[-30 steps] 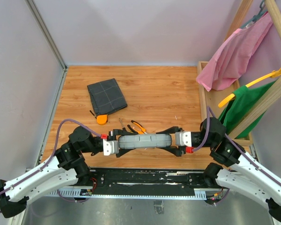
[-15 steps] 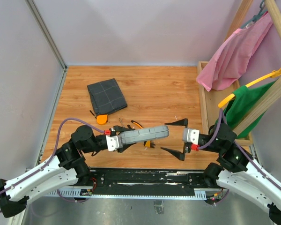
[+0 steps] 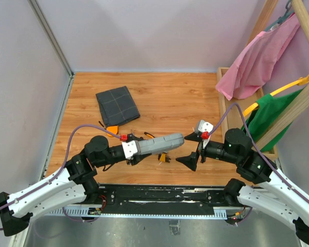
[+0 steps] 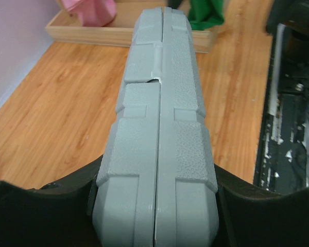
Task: Sort the tools into containers
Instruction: Open the storage box at the center of the board.
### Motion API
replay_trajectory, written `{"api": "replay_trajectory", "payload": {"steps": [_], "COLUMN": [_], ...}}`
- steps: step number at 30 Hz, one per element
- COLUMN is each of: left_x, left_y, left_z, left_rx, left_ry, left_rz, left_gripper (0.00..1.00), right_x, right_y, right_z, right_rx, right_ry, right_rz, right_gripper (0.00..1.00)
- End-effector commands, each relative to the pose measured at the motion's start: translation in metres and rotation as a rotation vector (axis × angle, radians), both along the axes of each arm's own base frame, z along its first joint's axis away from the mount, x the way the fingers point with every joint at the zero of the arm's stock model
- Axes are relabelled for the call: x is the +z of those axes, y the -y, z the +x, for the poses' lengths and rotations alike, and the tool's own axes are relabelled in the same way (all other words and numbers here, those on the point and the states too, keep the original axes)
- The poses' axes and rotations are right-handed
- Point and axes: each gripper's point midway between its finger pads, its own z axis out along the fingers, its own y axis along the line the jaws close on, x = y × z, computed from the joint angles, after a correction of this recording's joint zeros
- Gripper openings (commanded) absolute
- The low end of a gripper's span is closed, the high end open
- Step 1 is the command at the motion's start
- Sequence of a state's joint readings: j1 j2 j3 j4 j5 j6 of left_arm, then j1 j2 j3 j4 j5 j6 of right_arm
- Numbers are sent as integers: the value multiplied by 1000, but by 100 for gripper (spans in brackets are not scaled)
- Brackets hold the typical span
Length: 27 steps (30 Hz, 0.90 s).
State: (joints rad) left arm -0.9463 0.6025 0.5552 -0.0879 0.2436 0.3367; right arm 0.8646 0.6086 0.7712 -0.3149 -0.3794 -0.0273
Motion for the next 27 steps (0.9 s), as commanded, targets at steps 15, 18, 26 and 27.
{"api": "replay_trajectory", "payload": {"steps": [15, 18, 26, 27], "left_x": [67, 59, 34, 32], "left_y": [-18, -16, -2, 0], "left_z": [40, 42, 51, 53], "left_rx": [289, 286, 281, 287], "left_ry": [-23, -19, -64, -76], "left_rz": [-294, -247, -60, -50], "left_gripper": [0, 0, 0, 1], "right_x": [27, 26, 31, 31], "right_y": [26, 27, 25, 25], "right_z": [13, 22, 30, 30], "right_rx": [-198, -241, -267, -266], "right_ry": [27, 27, 26, 25], "right_rz": [113, 101, 86, 90], "right_gripper": [99, 99, 99, 99]}}
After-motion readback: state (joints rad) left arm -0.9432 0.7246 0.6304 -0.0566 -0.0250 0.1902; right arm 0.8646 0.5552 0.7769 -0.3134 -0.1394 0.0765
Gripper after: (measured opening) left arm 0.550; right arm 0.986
